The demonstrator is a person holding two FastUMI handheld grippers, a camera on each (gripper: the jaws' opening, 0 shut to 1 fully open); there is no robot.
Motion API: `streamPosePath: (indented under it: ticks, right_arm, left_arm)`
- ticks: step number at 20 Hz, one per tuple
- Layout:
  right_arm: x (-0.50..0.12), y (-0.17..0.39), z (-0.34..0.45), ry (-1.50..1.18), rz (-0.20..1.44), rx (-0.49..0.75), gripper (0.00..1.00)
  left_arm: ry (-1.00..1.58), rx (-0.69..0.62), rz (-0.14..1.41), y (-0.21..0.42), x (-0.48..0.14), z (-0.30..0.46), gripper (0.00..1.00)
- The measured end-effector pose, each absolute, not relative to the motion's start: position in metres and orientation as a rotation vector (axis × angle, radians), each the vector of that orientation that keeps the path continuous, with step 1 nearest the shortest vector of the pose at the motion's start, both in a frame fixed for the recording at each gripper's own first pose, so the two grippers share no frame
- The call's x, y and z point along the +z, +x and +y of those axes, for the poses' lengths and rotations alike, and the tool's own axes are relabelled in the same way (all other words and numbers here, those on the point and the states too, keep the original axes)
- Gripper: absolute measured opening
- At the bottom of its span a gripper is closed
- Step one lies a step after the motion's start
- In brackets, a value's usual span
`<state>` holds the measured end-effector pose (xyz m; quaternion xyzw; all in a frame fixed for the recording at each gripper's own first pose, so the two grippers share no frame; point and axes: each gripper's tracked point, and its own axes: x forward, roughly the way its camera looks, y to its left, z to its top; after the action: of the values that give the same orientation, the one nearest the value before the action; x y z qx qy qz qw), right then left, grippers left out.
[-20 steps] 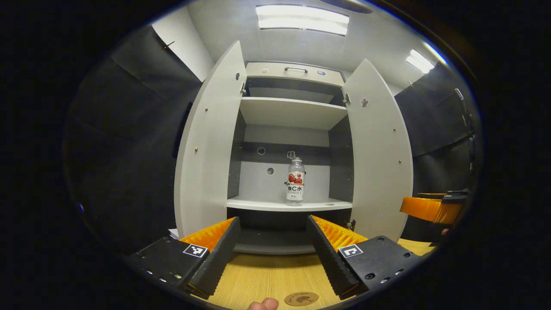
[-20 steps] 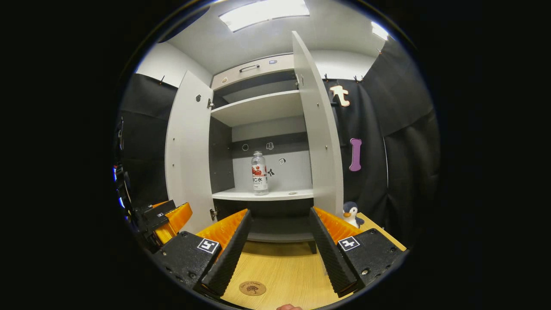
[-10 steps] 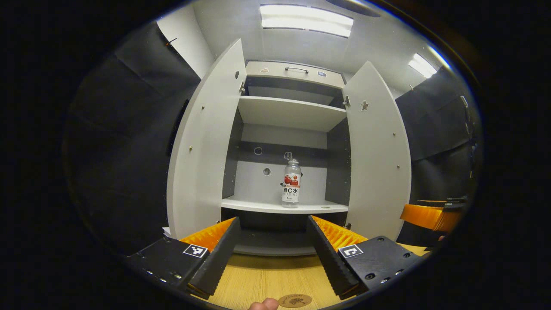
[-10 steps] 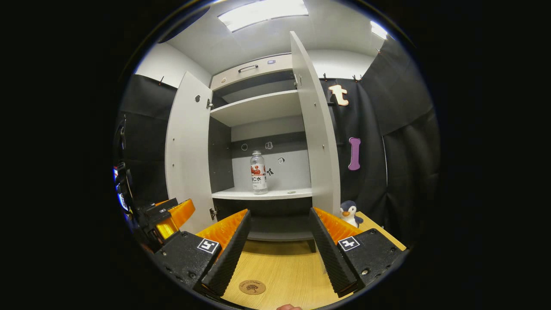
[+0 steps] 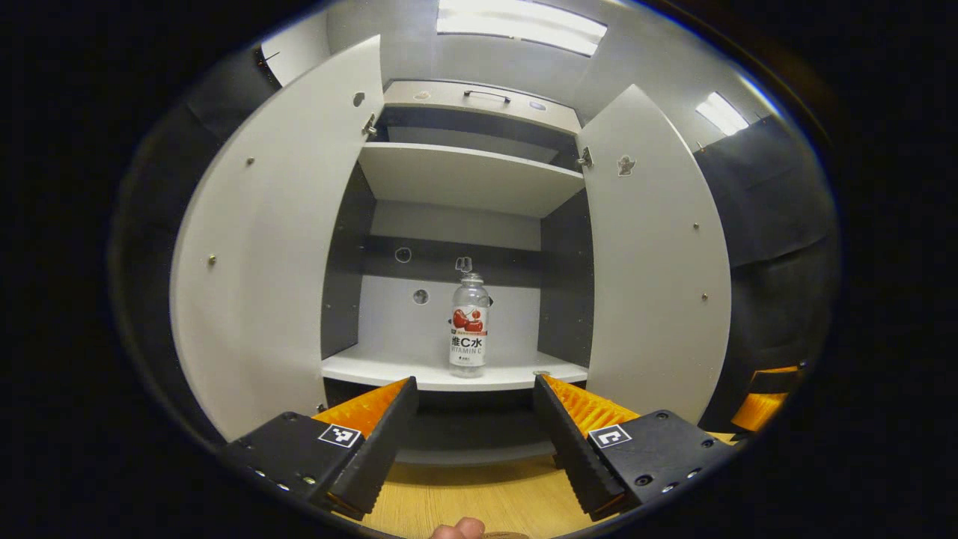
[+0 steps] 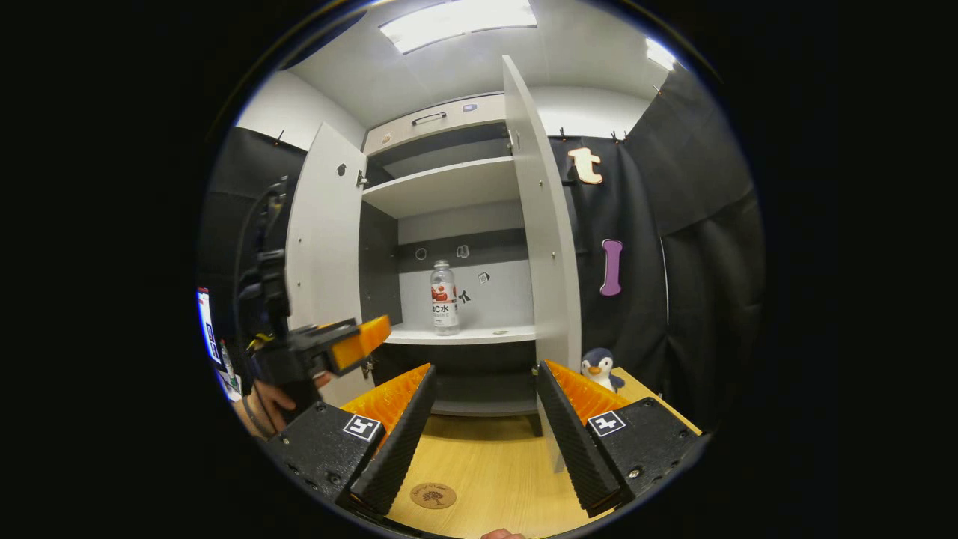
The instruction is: Grasp the bottle in the cabinet with the left hand and place it on the coaster, then close the right door with the right hand and the left door with the left hand.
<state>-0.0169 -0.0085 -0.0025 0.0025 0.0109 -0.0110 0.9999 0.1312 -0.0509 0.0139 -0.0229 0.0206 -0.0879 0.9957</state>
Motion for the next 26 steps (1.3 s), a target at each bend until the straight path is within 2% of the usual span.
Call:
streamPosePath:
  ticks: [1, 3, 4, 5, 6, 10, 14, 16, 17, 18, 19, 20, 21, 24, 25, 26]
  right_arm:
    - [-0.001, -0.018, -0.010, 0.009, 0.015, -0.028, 0.83]
    - [-0.003, -0.018, -0.013, 0.007, 0.016, -0.041, 0.83]
    - [-0.005, -0.018, -0.015, 0.002, 0.022, -0.046, 0.82]
    - [-0.005, -0.020, -0.015, -0.003, 0.023, -0.049, 0.83]
    - [-0.004, -0.020, -0.015, -0.007, 0.020, -0.052, 0.83]
    - [-0.003, -0.019, -0.023, -0.048, 0.015, -0.089, 0.83]
    - [-0.003, -0.012, -0.028, -0.035, 0.018, -0.107, 0.83]
    - [-0.003, -0.009, -0.030, -0.036, 0.019, -0.119, 0.83]
    - [-0.001, -0.008, -0.032, -0.039, 0.017, -0.124, 0.83]
    - [0.001, -0.007, -0.033, -0.042, 0.013, -0.128, 0.83]
    - [0.002, -0.007, -0.034, -0.046, 0.010, -0.131, 0.83]
    - [0.003, -0.007, -0.035, -0.049, 0.008, -0.135, 0.83]
    - [0.003, -0.008, -0.037, -0.051, 0.009, -0.139, 0.83]
    - [0.001, -0.008, -0.039, -0.047, 0.015, -0.149, 0.83]
    - [0.002, -0.009, -0.039, -0.045, 0.012, -0.151, 0.83]
    - [0.003, -0.010, -0.039, -0.045, 0.009, -0.152, 0.83]
  left_arm:
    - [-0.050, -0.193, 0.031, 0.148, 0.018, -0.056, 0.94]
    - [-0.063, -0.218, 0.007, 0.184, 0.028, -0.065, 0.94]
    - [-0.066, -0.221, 0.010, 0.202, 0.027, -0.067, 0.99]
    - [-0.066, -0.212, 0.014, 0.219, 0.028, -0.066, 0.90]
    - [-0.064, -0.202, 0.011, 0.235, 0.028, -0.064, 0.94]
    - [-0.031, -0.156, 0.005, 0.296, 0.027, -0.055, 0.94]
    - [-0.006, -0.163, 0.035, 0.337, 0.016, -0.056, 0.94]
    - [0.011, -0.165, 0.035, 0.354, 0.013, -0.060, 0.94]
    - [0.022, -0.163, 0.040, 0.363, 0.011, -0.061, 0.89]
    - [0.035, -0.157, 0.051, 0.372, 0.007, -0.060, 0.94]
    - [0.044, -0.149, 0.065, 0.380, 0.003, -0.059, 0.94]
    - [0.048, -0.145, 0.073, 0.387, 0.002, -0.059, 0.89]
    - [0.050, -0.148, 0.076, 0.394, 0.000, -0.061, 0.94]
    - [0.052, -0.156, 0.131, 0.405, -0.020, -0.062, 0.95]
    - [0.044, -0.161, 0.149, 0.408, -0.026, -0.063, 0.90]
    - [0.031, -0.167, 0.129, 0.410, -0.022, -0.065, 0.81]
